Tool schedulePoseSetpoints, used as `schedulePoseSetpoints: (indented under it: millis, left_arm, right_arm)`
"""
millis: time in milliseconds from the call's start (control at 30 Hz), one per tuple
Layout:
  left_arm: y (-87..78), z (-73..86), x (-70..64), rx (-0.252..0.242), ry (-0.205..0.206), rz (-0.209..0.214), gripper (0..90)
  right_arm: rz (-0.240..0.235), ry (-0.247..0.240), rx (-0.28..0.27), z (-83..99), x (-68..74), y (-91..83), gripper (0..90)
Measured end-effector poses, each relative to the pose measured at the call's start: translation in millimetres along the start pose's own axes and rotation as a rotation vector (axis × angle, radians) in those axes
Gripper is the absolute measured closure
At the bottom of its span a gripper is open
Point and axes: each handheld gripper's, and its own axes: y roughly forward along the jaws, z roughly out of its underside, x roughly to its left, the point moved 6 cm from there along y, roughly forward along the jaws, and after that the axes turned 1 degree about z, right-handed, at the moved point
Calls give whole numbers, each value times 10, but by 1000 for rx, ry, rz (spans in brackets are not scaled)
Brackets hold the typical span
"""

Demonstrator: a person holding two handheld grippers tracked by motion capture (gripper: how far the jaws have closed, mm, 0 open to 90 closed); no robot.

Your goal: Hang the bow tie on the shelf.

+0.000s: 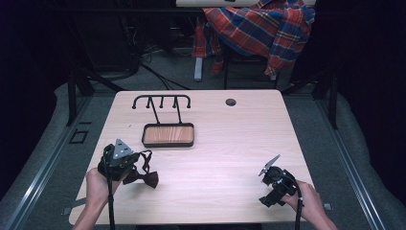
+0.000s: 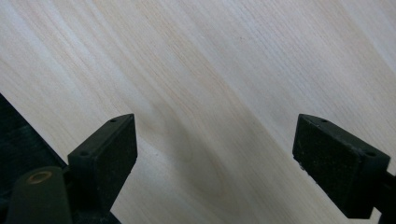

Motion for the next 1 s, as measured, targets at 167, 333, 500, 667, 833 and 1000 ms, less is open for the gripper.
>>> schedulePoseSetpoints:
  millis: [167,333,500,667,833,1000]
  left_arm:
    - [-6,-37,70,-5,-4,-4,889]
    - [-20,-81,99,-3,2,-12,889]
    - [-6,-110,155,5,1,-33,889]
    - [-25,-146,187,-9,-6,-36,889]
    - [-23,-150,230,-2,1,-41,889]
    - [-44,-202,274,-14,-10,-50,889]
  right_arm:
    - [-2,-9,21,-2,17,32,135]
    - [7,-11,4,-24,2,3,135]
    - [2,-24,12,-15,4,17,135]
    - [4,-22,7,-13,-13,-8,135]
    - [-1,-37,-5,-43,34,5,136]
    - [10,-33,4,-3,19,-11,136]
